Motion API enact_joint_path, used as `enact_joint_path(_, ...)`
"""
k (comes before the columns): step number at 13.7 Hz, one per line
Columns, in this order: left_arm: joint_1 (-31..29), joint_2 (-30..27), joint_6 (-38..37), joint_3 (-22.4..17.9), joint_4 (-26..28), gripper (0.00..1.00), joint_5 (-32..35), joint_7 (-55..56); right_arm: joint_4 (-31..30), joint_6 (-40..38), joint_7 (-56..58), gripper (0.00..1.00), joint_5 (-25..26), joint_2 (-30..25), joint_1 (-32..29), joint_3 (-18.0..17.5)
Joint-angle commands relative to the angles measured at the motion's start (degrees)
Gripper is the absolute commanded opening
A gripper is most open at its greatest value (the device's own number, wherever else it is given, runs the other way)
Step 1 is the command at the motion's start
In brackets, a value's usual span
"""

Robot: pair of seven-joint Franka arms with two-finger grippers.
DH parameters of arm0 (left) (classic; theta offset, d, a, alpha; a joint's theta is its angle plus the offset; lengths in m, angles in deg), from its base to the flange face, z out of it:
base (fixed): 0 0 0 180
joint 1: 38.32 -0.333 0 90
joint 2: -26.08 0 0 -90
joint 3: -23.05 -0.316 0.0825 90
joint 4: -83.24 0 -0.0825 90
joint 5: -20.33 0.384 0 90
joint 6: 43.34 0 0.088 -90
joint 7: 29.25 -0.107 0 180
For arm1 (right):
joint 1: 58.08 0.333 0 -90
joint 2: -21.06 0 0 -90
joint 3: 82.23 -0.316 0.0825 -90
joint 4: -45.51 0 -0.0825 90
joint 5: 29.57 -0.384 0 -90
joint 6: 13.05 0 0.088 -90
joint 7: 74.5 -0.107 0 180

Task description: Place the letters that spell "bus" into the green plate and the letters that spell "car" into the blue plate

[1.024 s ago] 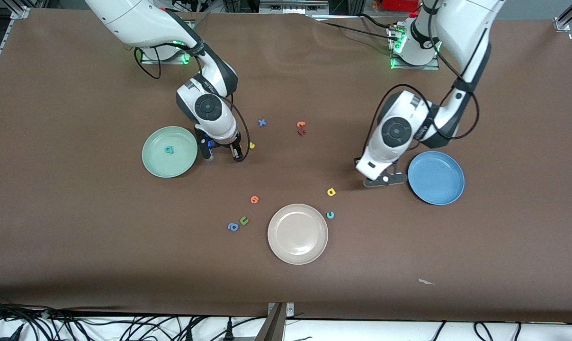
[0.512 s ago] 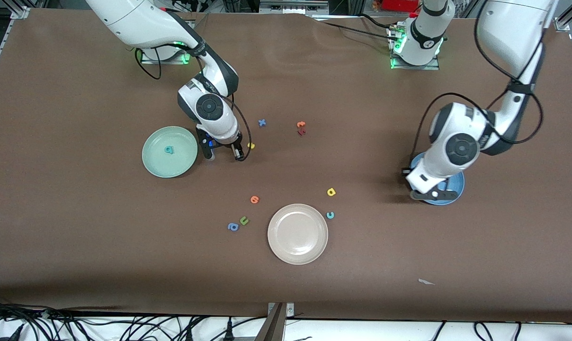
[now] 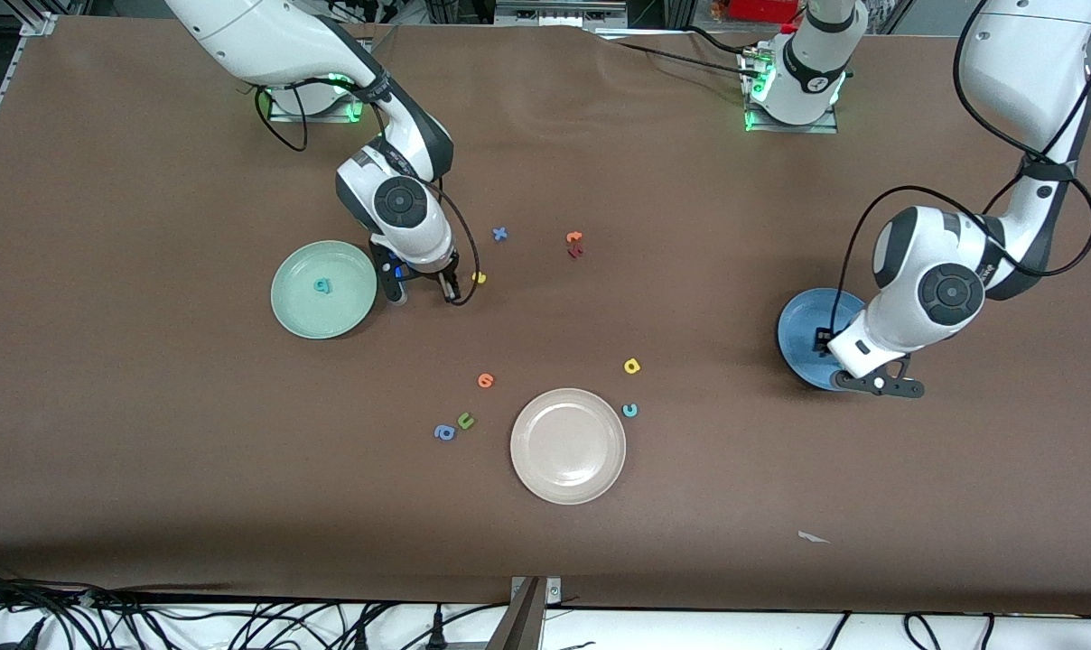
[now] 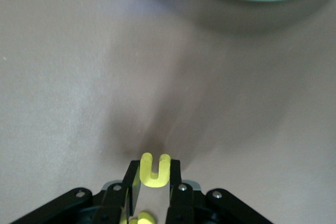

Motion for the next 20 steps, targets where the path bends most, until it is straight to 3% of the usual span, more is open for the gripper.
enact_joint_path(1, 7.63, 2.47, -0.11, 0.72, -3.65, 1.00, -4.21, 10.37, -0.89, -8.63, 7.89, 0.15, 0.37, -6.45, 0.00, 3.68)
enact_joint_path(6, 19.51, 10.81, -0.46, 0.72, -14.01, 1.00, -4.30, 30.86, -1.68, -16.65, 24.16, 0.16, 0.11, -8.84, 0.00, 11.50)
enact_joint_path(7, 20.92, 12.48, -0.73, 0.72, -16.21, 1.00, -4.30, 33.42, -1.76, -17.00, 25.92, 0.23, -0.24, -8.75, 0.00, 11.95)
enact_joint_path(8, 21.98, 13.80, -0.73, 0.72, -17.98, 1.00, -4.13, 35.88, -1.68, -17.00, 25.94, 0.65, -0.68, -8.75, 0.00, 12.30)
enact_joint_path(9, 22.77, 15.38, -0.73, 0.63, -19.56, 1.00, -4.04, 37.82, -1.59, -17.00, 25.68, 1.00, -0.77, -8.75, 0.00, 12.31)
enact_joint_path(12, 24.97, 18.90, -1.34, 0.11, -23.87, 1.00, -4.04, 41.69, -1.24, -16.48, 25.68, 1.00, -4.27, -8.40, 0.00, 12.13)
enact_joint_path(15, 26.03, 21.81, -5.02, 0.02, -29.06, 1.00, -3.95, 43.90, 2.17, -14.55, 25.59, 1.00, -13.91, -6.74, 0.79, 10.38)
enact_joint_path(17, 26.12, 22.51, -5.12, -0.07, -29.24, 0.97, -3.77, 45.04, 3.85, -11.66, 24.72, 0.99, -18.68, -5.16, 2.63, 8.80)
enact_joint_path(20, 26.39, 23.30, -5.12, -0.16, -29.07, 0.87, -3.60, 46.44, 3.95, -1.67, 12.45, 0.98, -18.79, -2.26, 9.90, 8.88)
